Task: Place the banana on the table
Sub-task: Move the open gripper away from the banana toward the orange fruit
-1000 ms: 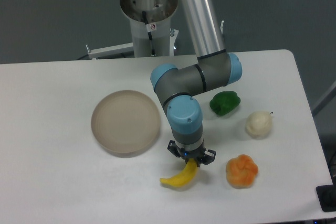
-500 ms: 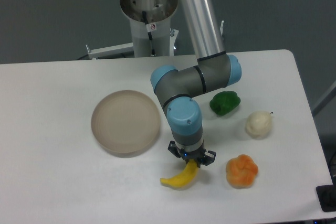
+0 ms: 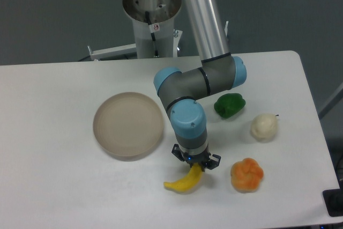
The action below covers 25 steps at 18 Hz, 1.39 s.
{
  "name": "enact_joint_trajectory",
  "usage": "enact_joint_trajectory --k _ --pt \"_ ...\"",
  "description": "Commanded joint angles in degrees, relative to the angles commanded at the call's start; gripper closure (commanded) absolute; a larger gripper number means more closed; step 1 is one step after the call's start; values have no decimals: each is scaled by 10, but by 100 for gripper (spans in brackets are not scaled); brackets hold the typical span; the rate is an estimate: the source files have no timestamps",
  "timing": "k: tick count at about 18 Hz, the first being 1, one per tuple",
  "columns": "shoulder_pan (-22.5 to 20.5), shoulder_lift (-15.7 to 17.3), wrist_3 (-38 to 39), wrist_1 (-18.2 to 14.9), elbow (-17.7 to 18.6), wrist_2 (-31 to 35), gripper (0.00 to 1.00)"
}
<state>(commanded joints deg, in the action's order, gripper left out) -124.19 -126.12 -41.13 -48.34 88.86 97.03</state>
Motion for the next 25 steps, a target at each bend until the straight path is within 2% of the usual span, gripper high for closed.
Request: enact_joint_trajectory --k 6,7,8,9,10,12,15,20,25 --pt "-1 -4 0 0 -3 1 61" --pt "-1 -4 0 0 -2 1 55" --pt "-2 -4 0 0 -3 1 36" --pt "-2 -4 1 1 -3 3 27" --pt "-2 -2 0 1 -3 2 23" --pt "-2 5 1 0 -8 2 0" --pt "-9 10 1 -3 -32 7 0" --pt "-55 5 -17 3 -86 10 0" --pt "-77 8 -64 29 -87 10 0"
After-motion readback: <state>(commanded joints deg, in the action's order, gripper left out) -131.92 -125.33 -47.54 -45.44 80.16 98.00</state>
